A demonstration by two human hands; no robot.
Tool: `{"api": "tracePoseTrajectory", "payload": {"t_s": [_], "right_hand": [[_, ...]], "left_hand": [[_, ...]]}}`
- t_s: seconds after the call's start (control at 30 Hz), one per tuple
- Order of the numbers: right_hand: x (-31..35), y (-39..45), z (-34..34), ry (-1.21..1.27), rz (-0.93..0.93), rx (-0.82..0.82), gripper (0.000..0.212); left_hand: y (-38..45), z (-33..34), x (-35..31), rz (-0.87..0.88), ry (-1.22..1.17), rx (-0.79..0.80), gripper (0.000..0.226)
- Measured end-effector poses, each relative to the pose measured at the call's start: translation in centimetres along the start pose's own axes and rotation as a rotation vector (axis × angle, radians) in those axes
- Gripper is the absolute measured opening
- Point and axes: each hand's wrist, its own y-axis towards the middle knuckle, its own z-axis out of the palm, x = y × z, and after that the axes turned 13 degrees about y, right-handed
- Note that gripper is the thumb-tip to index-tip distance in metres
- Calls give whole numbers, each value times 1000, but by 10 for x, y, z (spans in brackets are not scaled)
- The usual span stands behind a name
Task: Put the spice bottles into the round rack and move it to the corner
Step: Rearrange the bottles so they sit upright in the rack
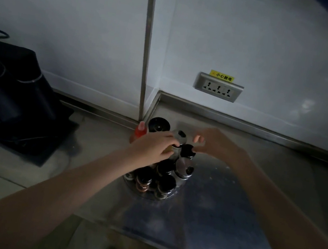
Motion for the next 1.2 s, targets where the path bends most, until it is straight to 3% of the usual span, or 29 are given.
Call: {"api": "tracePoseTrajectory", "payload": {"t_s": [0.1,0.27,0.4,0.57,0.63,0.77,1.0,1.2], "right_hand": [[-5,-1,16,119,104,-10,44],[-9,12,40,298,258,-25,32],[-11,17,34,335,300,-54,40],[-13,10,-1,348,263,-133,29],[-14,4,-17,338,237,-165,21],[-23,-5,-26,324,244,-124,28],[-39,-12,-18,394,240,-76,19],[-37,-15,-15,339,194,15,21]], "left_hand": [[10,4,-10,11,3,112,36],[19,10,-17,7,62,232,44],[23,9,-21,-4,50,303,58],[28,13,-31,-6,98,333,72],[32,20,-36,60,213,373,65],[42,27,-42,120,281,409,48],[54,22,-34,75,283,364,44],[56,26,-29,128,437,327,50]]}}
